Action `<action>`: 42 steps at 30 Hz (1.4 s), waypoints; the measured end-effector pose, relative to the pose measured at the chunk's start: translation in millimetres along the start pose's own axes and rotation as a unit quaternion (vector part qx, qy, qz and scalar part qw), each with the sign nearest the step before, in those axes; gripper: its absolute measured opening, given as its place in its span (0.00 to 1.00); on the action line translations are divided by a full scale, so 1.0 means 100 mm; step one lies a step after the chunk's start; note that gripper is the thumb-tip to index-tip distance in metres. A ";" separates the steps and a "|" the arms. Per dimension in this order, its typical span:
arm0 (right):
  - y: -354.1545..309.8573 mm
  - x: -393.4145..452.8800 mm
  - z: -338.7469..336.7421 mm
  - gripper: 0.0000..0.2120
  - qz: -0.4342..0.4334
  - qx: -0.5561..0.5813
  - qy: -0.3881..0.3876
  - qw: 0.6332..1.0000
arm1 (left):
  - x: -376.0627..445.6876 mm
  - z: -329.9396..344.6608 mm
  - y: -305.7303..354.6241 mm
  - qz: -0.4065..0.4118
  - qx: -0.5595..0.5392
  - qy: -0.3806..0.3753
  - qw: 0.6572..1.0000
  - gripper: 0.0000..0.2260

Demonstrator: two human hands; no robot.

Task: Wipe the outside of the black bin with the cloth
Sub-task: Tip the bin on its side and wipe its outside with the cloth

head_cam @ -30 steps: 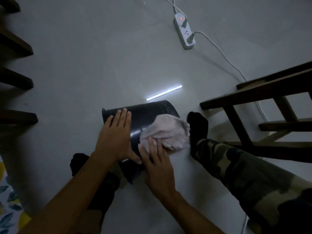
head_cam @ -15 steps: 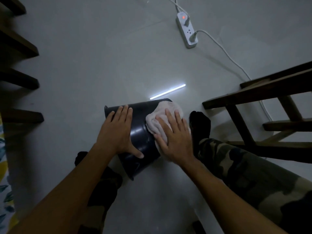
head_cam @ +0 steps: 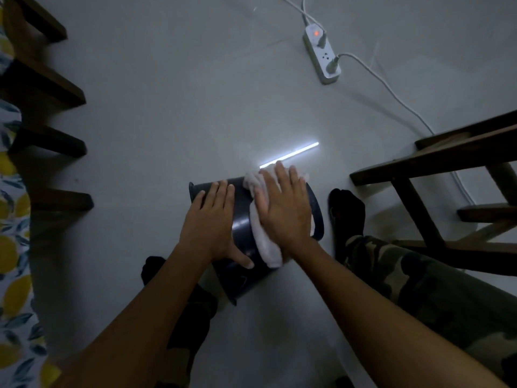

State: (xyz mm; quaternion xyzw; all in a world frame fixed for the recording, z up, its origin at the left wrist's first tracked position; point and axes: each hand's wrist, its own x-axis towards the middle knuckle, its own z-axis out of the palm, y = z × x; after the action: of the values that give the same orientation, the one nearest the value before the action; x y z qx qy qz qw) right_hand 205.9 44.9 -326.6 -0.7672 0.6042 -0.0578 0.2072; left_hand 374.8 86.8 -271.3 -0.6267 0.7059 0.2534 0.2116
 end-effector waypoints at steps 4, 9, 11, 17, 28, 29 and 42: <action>0.08 -0.01 -0.04 0.24 -0.030 0.000 0.014 0.999 | 0.03 0.00 -0.03 0.000 0.011 0.004 1.000 0.75; 0.12 -0.74 0.03 0.25 -0.039 0.030 0.032 0.998 | 0.00 0.05 -0.02 -0.002 0.011 0.002 1.000 0.75; 0.10 -1.04 0.08 0.26 -0.066 0.024 0.031 0.997 | 0.01 0.04 -0.03 -0.004 0.013 -0.002 1.000 0.75; 0.03 -0.92 0.12 0.27 -0.116 0.006 0.041 0.992 | -0.01 0.08 0.02 -0.010 0.017 0.006 1.000 0.75; 0.10 0.11 0.02 0.23 -0.034 -0.004 0.019 0.999 | 0.07 -0.01 -0.06 -0.004 0.001 -0.007 1.000 0.76; 0.11 0.07 0.01 0.23 -0.028 -0.003 0.024 0.999 | 0.07 0.00 -0.06 -0.004 0.001 -0.006 1.000 0.76; -0.11 -0.52 0.06 0.22 -0.131 0.002 0.061 0.989 | 0.11 0.02 -0.12 0.002 -0.012 -0.010 1.000 0.75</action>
State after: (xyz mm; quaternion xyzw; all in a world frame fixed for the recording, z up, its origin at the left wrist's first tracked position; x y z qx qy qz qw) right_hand 203.8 98.1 -318.9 -0.8344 0.5097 -0.1327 0.1622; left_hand 385.0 78.5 -280.2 -0.6253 0.7017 0.2682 0.2111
